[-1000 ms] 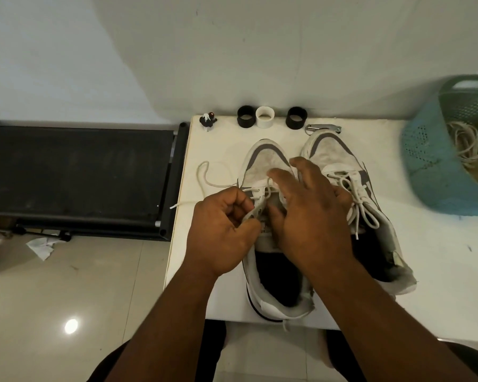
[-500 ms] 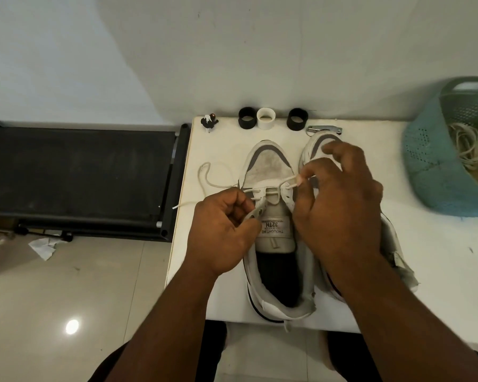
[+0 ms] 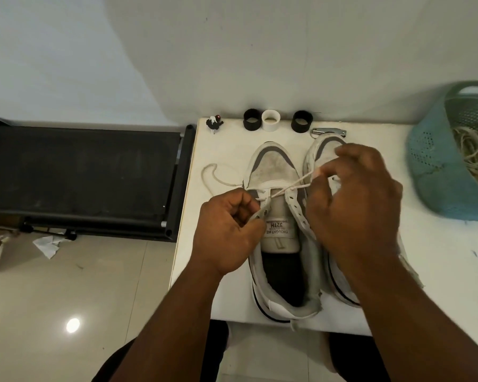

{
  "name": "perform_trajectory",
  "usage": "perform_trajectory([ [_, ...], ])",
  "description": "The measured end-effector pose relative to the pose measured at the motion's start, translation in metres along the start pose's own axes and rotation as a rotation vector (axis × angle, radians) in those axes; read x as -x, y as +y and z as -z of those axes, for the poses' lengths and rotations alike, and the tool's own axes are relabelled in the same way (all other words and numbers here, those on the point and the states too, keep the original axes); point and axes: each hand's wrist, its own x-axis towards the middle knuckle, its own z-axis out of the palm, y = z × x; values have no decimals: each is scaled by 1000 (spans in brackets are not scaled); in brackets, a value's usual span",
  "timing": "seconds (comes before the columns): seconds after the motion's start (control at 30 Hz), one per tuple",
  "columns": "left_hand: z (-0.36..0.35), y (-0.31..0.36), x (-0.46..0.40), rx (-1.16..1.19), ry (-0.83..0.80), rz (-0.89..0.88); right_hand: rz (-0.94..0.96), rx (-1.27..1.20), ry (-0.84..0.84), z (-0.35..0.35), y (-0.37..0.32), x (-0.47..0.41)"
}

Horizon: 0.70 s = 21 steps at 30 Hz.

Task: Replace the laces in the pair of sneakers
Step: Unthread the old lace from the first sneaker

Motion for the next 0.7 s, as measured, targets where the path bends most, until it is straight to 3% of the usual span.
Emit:
perform_trajectory([
  [0.07, 0, -1, 0, 1, 4, 4, -3, 33, -52, 2, -2, -1],
  [0.23, 0, -2, 0, -13, -1, -19, 193, 142, -348, -25, -13, 26],
  [0.33, 1, -2, -1, -17, 4, -25, 125, 115, -303, -31, -4, 24],
  [0.53, 0, 0, -1, 12, 6, -9, -24, 106, -6, 4, 1, -3],
  [0.6, 0, 0, -1, 22, 3, -5, -40, 127, -46, 5, -3, -1],
  [0.7, 0, 0, -1, 32, -12, -10, 82, 182, -249, -7, -16, 14],
])
